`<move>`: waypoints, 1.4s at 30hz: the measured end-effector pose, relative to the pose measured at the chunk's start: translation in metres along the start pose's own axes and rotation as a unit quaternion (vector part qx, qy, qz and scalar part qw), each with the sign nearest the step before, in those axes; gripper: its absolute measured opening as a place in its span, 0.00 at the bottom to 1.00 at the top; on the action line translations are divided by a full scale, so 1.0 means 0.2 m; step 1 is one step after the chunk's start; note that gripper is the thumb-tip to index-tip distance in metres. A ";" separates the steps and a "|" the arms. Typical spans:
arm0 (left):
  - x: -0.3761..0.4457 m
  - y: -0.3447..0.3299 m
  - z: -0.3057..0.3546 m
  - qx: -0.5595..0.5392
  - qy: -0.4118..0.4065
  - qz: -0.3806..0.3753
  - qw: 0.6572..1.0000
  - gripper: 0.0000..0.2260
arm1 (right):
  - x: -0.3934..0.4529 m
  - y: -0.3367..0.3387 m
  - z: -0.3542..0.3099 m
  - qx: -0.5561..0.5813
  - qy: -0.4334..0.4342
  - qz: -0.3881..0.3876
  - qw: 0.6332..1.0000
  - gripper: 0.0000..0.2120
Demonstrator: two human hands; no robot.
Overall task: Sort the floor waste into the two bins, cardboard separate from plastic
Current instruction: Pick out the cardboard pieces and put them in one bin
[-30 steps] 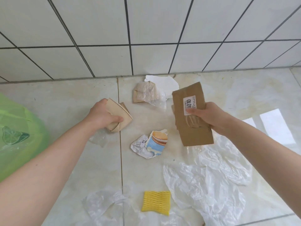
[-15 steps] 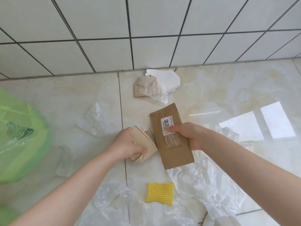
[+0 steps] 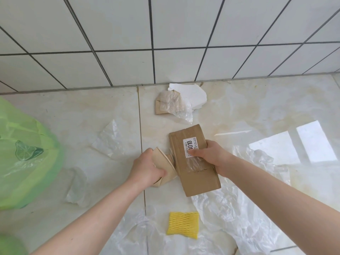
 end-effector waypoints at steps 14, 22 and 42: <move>0.24 0.36 0.17 -0.218 -0.028 0.051 0.974 0.26 | 0.03 0.26 -0.40 -0.066 0.086 0.078 0.991 0.15; 0.28 0.32 0.18 -0.344 0.001 0.041 0.938 0.22 | -0.01 0.30 -0.10 -0.130 -0.074 0.024 0.989 0.15; 0.63 0.36 0.39 -0.362 0.061 0.089 0.926 0.25 | 0.16 0.40 -0.54 0.158 -0.016 0.018 0.987 0.14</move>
Point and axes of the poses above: each hand's wrist, its own x-axis towards the middle knuckle, its own y-axis out of the back of the hand, z = x × y, the point moved 5 cm from there along x, towards the middle knuckle, and after that the axes turned 8 degrees about -y, right-handed, at the moved point
